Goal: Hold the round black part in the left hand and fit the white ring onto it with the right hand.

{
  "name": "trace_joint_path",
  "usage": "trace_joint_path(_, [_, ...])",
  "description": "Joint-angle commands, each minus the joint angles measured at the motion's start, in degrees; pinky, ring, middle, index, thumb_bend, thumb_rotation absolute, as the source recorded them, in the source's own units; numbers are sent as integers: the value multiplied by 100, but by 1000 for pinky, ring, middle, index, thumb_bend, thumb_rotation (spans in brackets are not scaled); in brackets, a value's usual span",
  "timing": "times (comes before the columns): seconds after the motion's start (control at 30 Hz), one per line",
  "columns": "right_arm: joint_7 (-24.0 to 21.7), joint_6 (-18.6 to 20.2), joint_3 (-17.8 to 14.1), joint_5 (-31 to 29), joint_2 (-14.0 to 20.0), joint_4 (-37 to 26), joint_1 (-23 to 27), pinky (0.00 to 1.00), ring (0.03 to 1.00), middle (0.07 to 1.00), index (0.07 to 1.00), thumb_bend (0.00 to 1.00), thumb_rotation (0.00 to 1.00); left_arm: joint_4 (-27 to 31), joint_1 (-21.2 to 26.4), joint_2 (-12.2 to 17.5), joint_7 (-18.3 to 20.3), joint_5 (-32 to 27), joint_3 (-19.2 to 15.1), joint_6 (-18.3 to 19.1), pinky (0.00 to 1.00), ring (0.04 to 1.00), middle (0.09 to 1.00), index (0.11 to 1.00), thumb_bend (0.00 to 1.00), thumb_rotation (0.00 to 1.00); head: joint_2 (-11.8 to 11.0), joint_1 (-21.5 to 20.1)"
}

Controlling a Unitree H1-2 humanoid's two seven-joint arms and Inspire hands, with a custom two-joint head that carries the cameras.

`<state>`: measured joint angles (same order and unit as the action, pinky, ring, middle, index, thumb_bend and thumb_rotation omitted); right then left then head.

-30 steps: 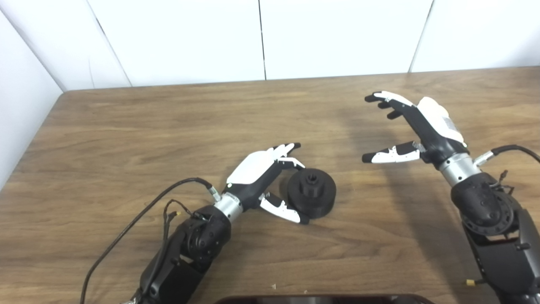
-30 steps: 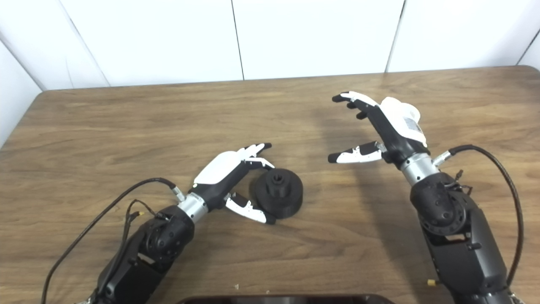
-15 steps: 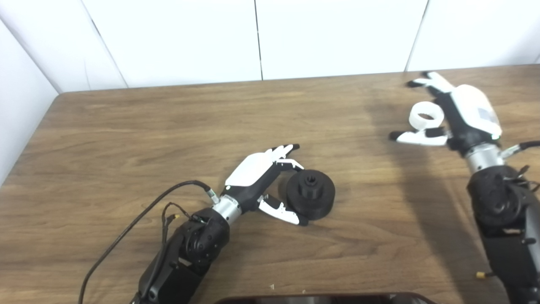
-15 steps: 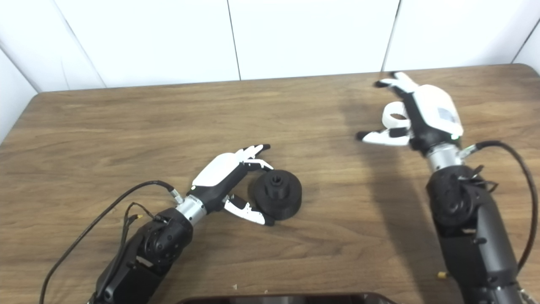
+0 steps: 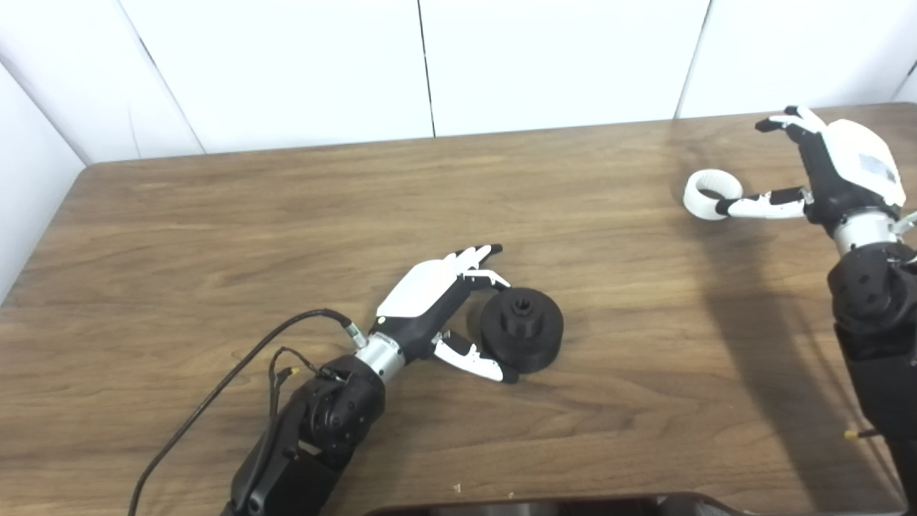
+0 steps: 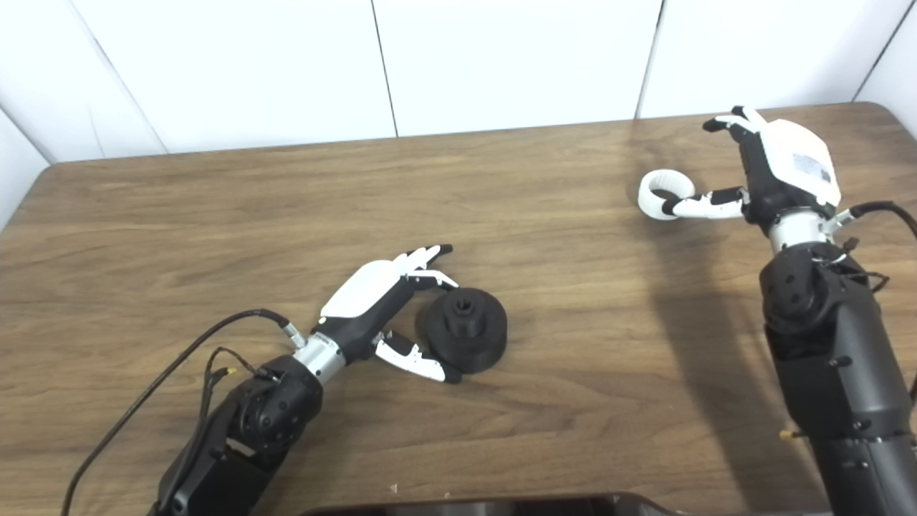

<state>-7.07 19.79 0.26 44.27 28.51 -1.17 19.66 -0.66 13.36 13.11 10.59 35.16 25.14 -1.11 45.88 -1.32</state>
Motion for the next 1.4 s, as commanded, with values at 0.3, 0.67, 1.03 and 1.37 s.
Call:
trace_joint_path(0.3, [-407,155,374,100,356,286,468,719,896,958,842,938,446,62,235,-11,-15,-5,-130,-168,1000,1000,1000,644,986,382,1,57])
trace_joint_path(0.67, [-647,173,706,-42,369,488,629,771,937,989,871,990,505,48,247,-42,-23,5,-164,-211,1000,1000,1000,641,984,368,-11,127])
trace_joint_path(1.03, [-486,72,778,-135,314,608,652,785,912,973,866,958,461,64,210,-33,-20,-29,-201,-259,1000,1000,1000,640,980,369,-14,126])
trace_joint_path(1.37, [57,-10,769,-105,227,733,631,733,854,935,787,832,345,104,178,-47,8,-29,-223,-287,1000,1000,1000,639,977,374,-1,141])
